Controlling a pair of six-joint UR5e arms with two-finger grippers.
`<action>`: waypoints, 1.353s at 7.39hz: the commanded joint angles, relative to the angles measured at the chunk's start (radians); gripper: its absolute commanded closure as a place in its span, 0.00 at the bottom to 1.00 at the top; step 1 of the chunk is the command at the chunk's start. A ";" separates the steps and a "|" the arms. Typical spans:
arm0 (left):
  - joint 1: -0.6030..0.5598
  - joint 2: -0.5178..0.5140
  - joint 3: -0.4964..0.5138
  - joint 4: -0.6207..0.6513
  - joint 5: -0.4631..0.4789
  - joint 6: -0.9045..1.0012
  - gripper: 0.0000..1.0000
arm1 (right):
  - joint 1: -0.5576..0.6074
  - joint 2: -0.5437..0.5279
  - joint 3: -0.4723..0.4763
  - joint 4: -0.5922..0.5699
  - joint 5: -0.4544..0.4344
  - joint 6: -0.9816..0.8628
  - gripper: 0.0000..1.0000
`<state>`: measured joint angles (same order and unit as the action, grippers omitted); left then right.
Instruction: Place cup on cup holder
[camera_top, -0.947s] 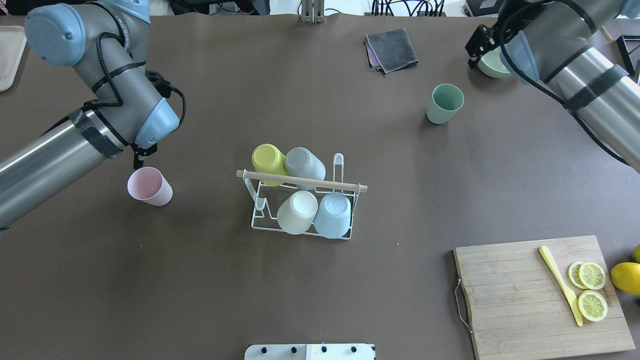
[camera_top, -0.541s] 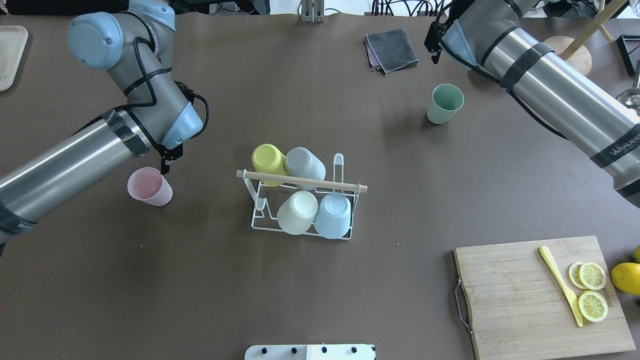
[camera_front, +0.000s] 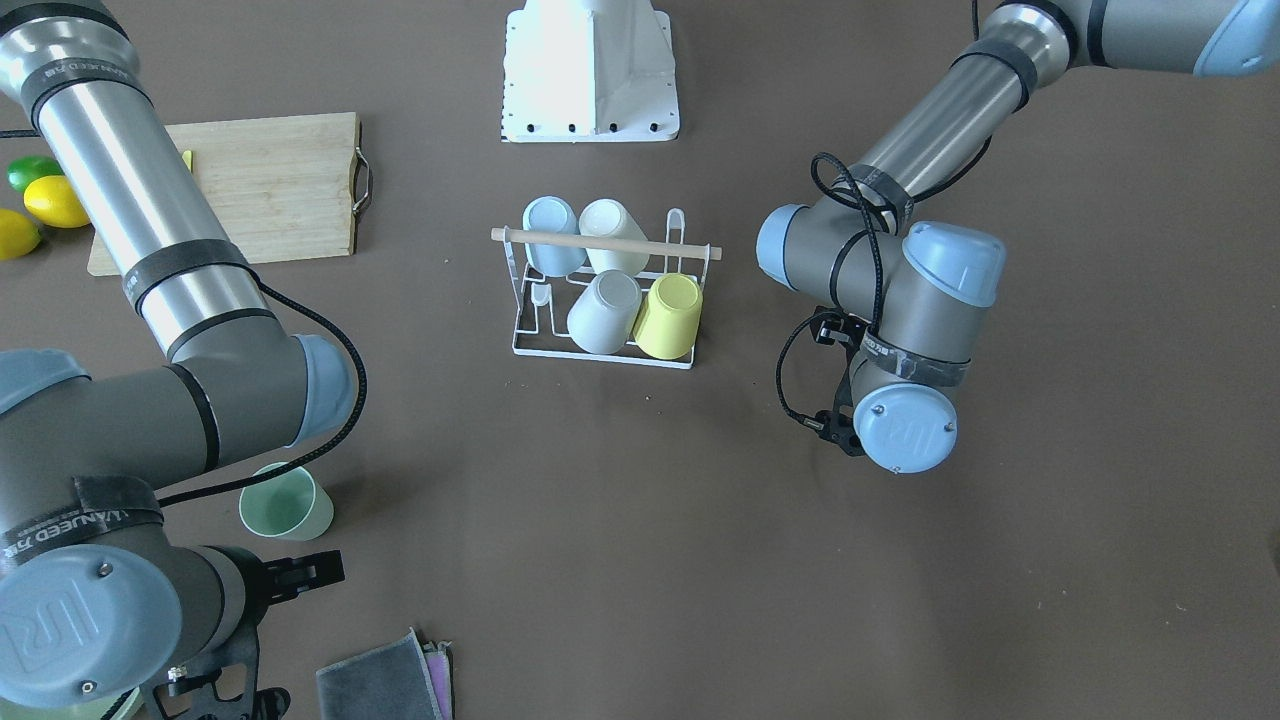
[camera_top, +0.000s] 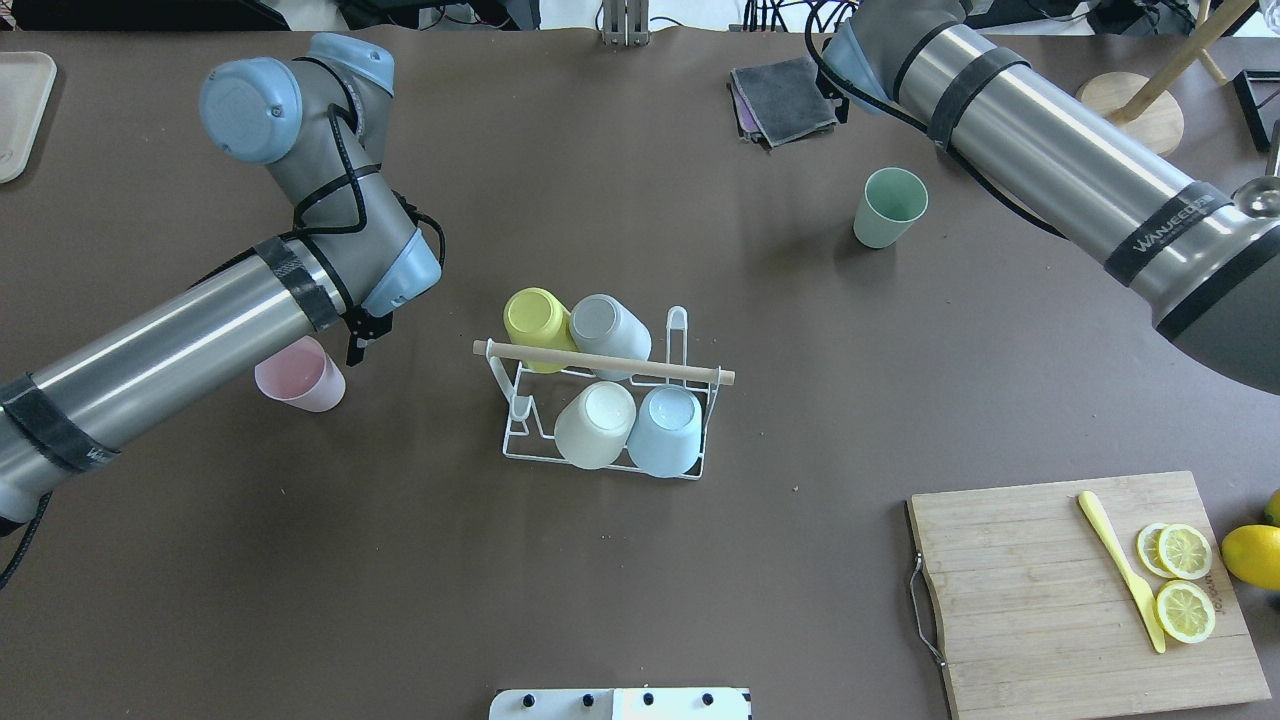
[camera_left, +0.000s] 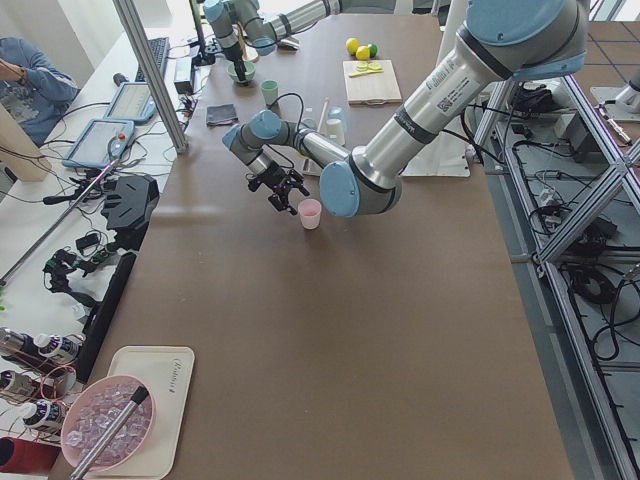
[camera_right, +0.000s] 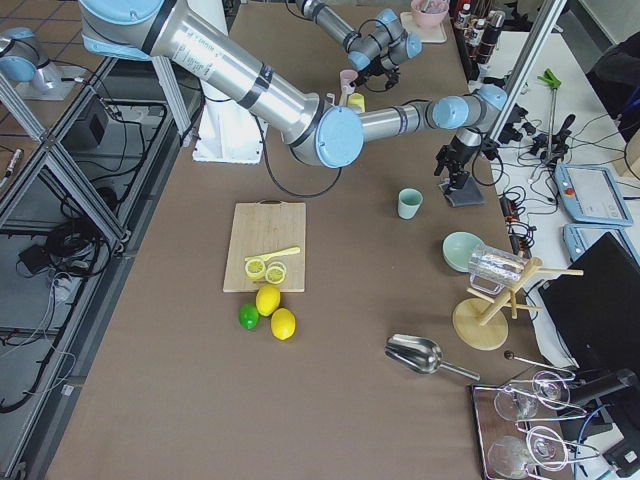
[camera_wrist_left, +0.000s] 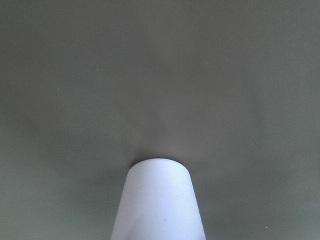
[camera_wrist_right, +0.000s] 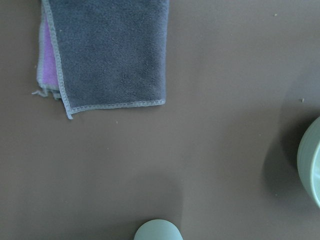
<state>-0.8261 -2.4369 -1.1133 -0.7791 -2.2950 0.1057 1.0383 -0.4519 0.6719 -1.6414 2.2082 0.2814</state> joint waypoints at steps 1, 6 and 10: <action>0.016 -0.008 0.033 -0.002 0.020 0.000 0.03 | -0.036 0.044 -0.108 0.000 0.010 -0.002 0.00; 0.051 -0.007 0.087 0.104 0.068 0.082 0.08 | -0.037 0.120 -0.319 -0.014 0.099 -0.192 0.00; 0.027 0.005 0.066 0.113 0.075 0.088 0.77 | -0.072 0.186 -0.494 -0.015 0.072 -0.228 0.00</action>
<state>-0.7803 -2.4370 -1.0299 -0.6669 -2.2225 0.1921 0.9871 -0.2853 0.2250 -1.6564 2.2985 0.0577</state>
